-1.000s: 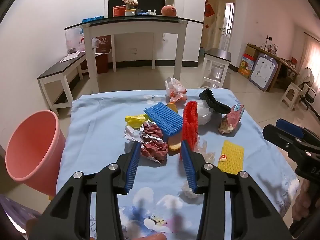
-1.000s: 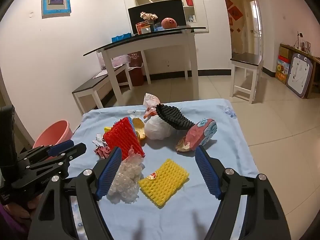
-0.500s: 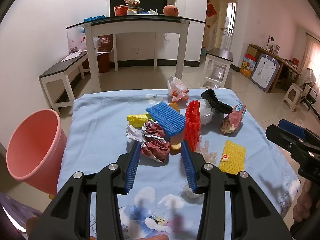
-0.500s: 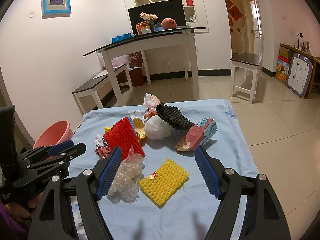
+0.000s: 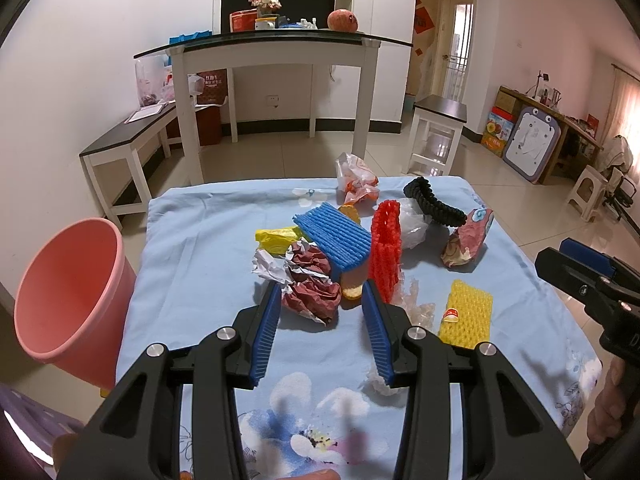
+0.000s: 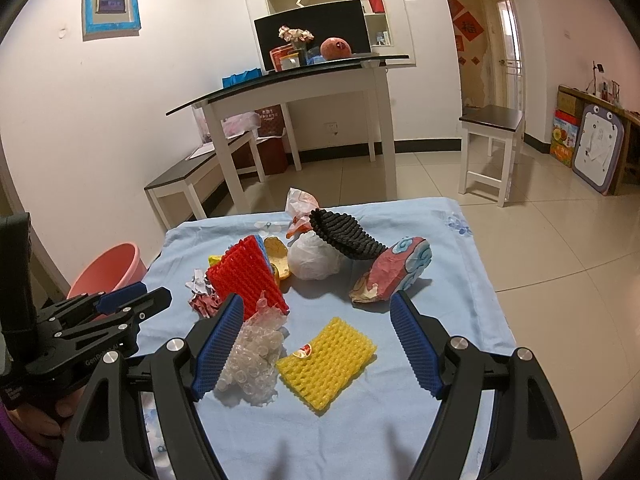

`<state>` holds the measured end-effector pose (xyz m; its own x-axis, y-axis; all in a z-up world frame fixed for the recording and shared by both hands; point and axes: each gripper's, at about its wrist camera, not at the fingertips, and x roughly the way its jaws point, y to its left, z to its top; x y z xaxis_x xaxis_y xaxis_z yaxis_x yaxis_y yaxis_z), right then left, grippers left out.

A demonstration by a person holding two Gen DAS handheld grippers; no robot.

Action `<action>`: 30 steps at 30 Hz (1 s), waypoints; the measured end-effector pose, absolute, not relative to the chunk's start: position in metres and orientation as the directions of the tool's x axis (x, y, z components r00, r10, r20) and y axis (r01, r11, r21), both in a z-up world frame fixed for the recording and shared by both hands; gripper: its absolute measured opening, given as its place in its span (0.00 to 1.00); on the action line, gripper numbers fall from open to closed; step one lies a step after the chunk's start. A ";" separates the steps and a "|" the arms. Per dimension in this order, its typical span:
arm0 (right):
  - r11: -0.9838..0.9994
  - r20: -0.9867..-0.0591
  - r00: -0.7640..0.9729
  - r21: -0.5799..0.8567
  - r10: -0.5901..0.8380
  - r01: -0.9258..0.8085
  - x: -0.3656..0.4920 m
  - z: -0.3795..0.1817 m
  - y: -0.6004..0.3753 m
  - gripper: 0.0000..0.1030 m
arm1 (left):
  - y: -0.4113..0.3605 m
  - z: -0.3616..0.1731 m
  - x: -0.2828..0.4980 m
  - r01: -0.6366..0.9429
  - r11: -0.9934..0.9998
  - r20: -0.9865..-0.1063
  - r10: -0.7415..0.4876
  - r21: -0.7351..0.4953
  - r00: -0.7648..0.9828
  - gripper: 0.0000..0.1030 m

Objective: Collect trash

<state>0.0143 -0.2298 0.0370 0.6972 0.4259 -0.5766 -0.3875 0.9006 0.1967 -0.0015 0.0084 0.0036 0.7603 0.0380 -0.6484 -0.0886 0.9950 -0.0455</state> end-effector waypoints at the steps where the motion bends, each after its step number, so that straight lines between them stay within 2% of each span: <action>1: 0.901 -0.575 0.698 0.197 0.426 -0.387 0.014 0.037 -0.230 0.72 | 0.008 0.004 -0.001 -0.089 0.995 -0.648 0.039 -0.045 0.760 0.41; 30: 0.908 -0.548 0.725 0.220 0.418 -0.356 0.012 0.041 -0.242 0.72 | 0.012 0.004 -0.004 -0.133 0.990 -0.643 0.069 -0.052 0.763 0.41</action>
<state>0.0125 -0.2421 0.0412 0.7247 0.4175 -0.5482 -0.3563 0.9080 0.2205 -0.0039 0.0122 0.0040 0.7629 0.0687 -0.6429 -0.1328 0.9898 -0.0519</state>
